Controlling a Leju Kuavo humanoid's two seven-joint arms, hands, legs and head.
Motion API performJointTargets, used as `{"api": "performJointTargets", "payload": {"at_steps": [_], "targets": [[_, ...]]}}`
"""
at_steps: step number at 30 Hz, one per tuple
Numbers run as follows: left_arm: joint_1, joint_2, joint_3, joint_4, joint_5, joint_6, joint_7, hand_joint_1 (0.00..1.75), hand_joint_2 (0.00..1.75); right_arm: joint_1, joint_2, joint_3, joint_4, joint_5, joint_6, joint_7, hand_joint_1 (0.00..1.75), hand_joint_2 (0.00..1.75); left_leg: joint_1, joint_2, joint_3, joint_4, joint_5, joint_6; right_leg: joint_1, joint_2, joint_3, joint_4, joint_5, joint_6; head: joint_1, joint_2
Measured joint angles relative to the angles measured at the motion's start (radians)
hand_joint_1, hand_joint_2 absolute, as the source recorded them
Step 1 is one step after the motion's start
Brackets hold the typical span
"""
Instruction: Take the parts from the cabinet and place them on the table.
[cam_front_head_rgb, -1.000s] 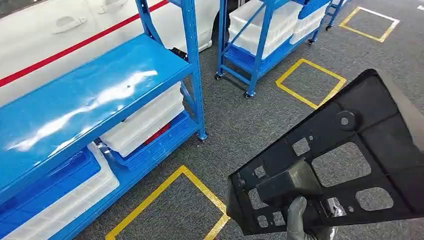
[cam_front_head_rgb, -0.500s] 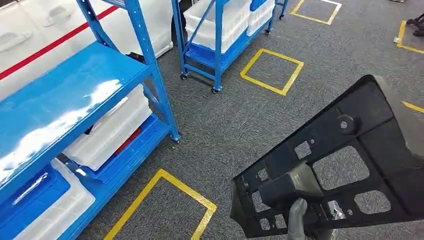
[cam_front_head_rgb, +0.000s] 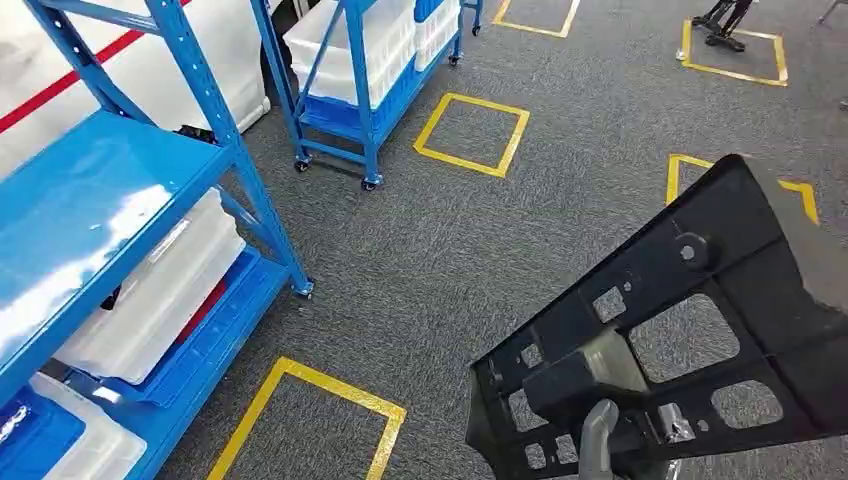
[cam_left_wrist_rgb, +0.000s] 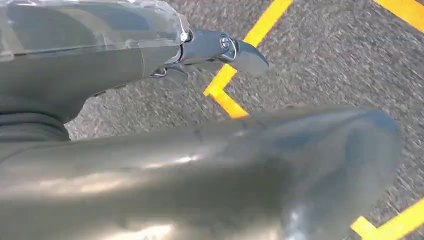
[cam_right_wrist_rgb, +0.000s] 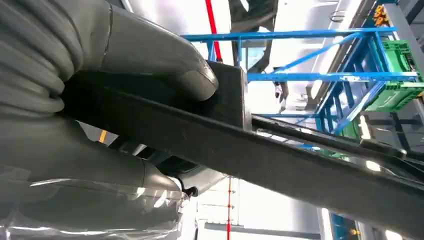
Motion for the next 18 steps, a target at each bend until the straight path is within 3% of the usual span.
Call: {"api": "performJointTargets", "payload": {"at_steps": [1, 2, 3, 4, 5, 6, 7, 8, 9, 10, 11, 14, 15, 16, 17, 18], "targets": [[0.001, 0.000, 0.000, 0.000, 0.000, -0.001, 0.000, 0.00, 0.00, 0.003, 0.000, 0.000, -0.001, 0.000, 0.000, -0.001, 1.75, 1.75, -0.004, 0.017, 0.000, -0.003, 0.005, 0.007, 0.003, -0.065, -0.013, 0.025, -0.026, -0.002, 0.000, 0.000], [0.001, 0.000, 0.000, 0.000, 0.000, -0.002, 0.000, 0.00, 0.00, 0.003, 0.001, 0.000, -0.002, 0.000, 0.000, 0.000, 1.75, 1.75, -0.006, 0.029, -0.004, -0.003, 0.008, 0.012, 0.004, -0.101, -0.040, 0.080, -0.070, 0.000, 0.003, 0.000], [0.004, 0.001, 0.000, 0.000, 0.000, -0.003, 0.003, 0.00, 0.00, 0.002, 0.001, -0.001, -0.002, 0.000, 0.000, 0.000, 1.75, 1.75, -0.010, 0.046, -0.010, -0.003, 0.009, 0.014, 0.004, -0.119, -0.076, 0.162, -0.117, 0.005, 0.003, 0.000], [0.007, 0.001, 0.000, 0.000, 0.000, -0.003, 0.005, 0.00, 0.00, 0.003, 0.001, -0.001, -0.002, 0.000, 0.000, 0.000, 1.75, 1.75, -0.012, 0.063, -0.015, -0.003, 0.011, 0.016, 0.003, -0.123, -0.109, 0.240, -0.154, 0.009, 0.003, 0.000], [0.008, 0.001, 0.000, 0.000, -0.002, -0.003, 0.007, 0.00, 0.00, 0.004, 0.002, -0.001, -0.002, 0.000, 0.001, 0.000, 1.75, 1.75, -0.014, 0.080, -0.021, -0.001, 0.012, 0.015, 0.002, -0.125, -0.131, 0.299, -0.173, 0.012, 0.003, 0.000], [0.009, 0.000, 0.000, 0.000, -0.002, -0.003, 0.008, 0.00, 0.00, 0.007, 0.002, -0.002, -0.002, 0.000, 0.001, 0.000, 1.75, 1.75, -0.015, 0.096, -0.023, 0.000, 0.012, 0.015, 0.002, -0.127, -0.126, 0.307, -0.167, 0.014, 0.003, 0.000], [0.008, 0.000, 0.000, 0.000, -0.003, -0.003, 0.009, 0.00, 0.00, 0.009, 0.002, -0.002, -0.002, 0.000, 0.001, 0.000, 1.75, 1.75, -0.015, 0.111, -0.024, 0.000, 0.012, 0.014, 0.002, -0.131, -0.096, 0.266, -0.142, 0.014, 0.003, 0.000], [0.007, 0.000, 0.000, 0.000, -0.003, -0.003, 0.009, 0.00, 0.00, 0.009, 0.002, -0.002, -0.002, 0.000, 0.001, 0.000, 1.75, 1.75, -0.015, 0.124, -0.023, 0.000, 0.012, 0.013, 0.002, -0.138, -0.045, 0.190, -0.107, 0.012, 0.003, 0.000], [0.005, -0.001, 0.000, 0.000, -0.004, -0.004, 0.009, 0.00, 0.00, 0.010, 0.002, -0.002, -0.002, 0.000, 0.002, 0.000, 1.75, 1.75, -0.015, 0.136, -0.021, 0.001, 0.011, 0.012, 0.003, -0.157, 0.020, 0.085, -0.071, 0.008, 0.003, 0.000], [0.004, -0.001, -0.001, 0.000, -0.005, -0.005, 0.009, 0.00, 0.00, 0.010, 0.003, -0.002, -0.003, -0.001, 0.008, 0.000, 1.75, 1.75, -0.016, 0.146, -0.015, 0.002, 0.010, 0.008, 0.007, -0.207, 0.072, 0.000, -0.059, 0.000, 0.003, 0.000], [0.005, -0.001, -0.001, 0.000, -0.006, -0.005, 0.009, 0.00, 0.00, 0.010, 0.003, -0.002, -0.003, -0.006, 0.014, 0.000, 1.75, 1.75, -0.023, 0.156, -0.016, 0.006, 0.005, -0.001, 0.017, -0.224, 0.075, -0.017, -0.066, -0.011, 0.002, 0.000], [-0.003, -0.001, -0.002, 0.000, -0.012, -0.005, 0.010, 0.00, 0.00, 0.015, 0.006, -0.004, -0.005, -0.021, 0.036, 0.000, 1.75, 1.75, -0.020, 0.183, -0.008, 0.002, 0.007, -0.016, 0.022, -0.185, 0.066, -0.017, -0.062, -0.025, 0.002, 0.000], [-0.005, -0.001, -0.003, 0.000, -0.012, -0.006, 0.010, 0.00, 0.00, 0.017, 0.008, -0.005, -0.006, -0.023, 0.039, 0.000, 1.75, 1.75, -0.021, 0.185, -0.007, 0.004, 0.002, -0.024, 0.013, -0.171, 0.068, -0.028, -0.053, -0.036, 0.002, 0.000], [-0.005, -0.001, -0.003, 0.000, -0.013, -0.006, 0.011, 0.00, 0.00, 0.020, 0.011, -0.006, -0.008, -0.024, 0.041, 0.000, 1.75, 1.75, -0.014, 0.130, -0.013, 0.019, -0.012, -0.032, 0.010, -0.164, 0.068, -0.032, -0.048, -0.040, 0.002, 0.000], [-0.003, -0.001, -0.003, 0.000, -0.013, -0.006, 0.011, 0.00, 0.00, 0.019, 0.014, -0.007, -0.008, -0.025, 0.043, 0.000, 1.75, 1.75, -0.012, 0.079, -0.034, 0.069, -0.053, -0.034, 0.010, -0.153, 0.064, -0.032, -0.044, -0.047, 0.000, 0.000], [-0.001, -0.001, -0.003, 0.000, -0.014, -0.006, 0.011, 0.00, 0.00, 0.018, 0.016, -0.007, -0.008, -0.026, 0.046, 0.000, 1.75, 1.75, -0.010, 0.057, -0.066, 0.143, -0.098, -0.036, 0.010, -0.142, 0.060, -0.031, -0.042, -0.051, 0.000, 0.000]]}}
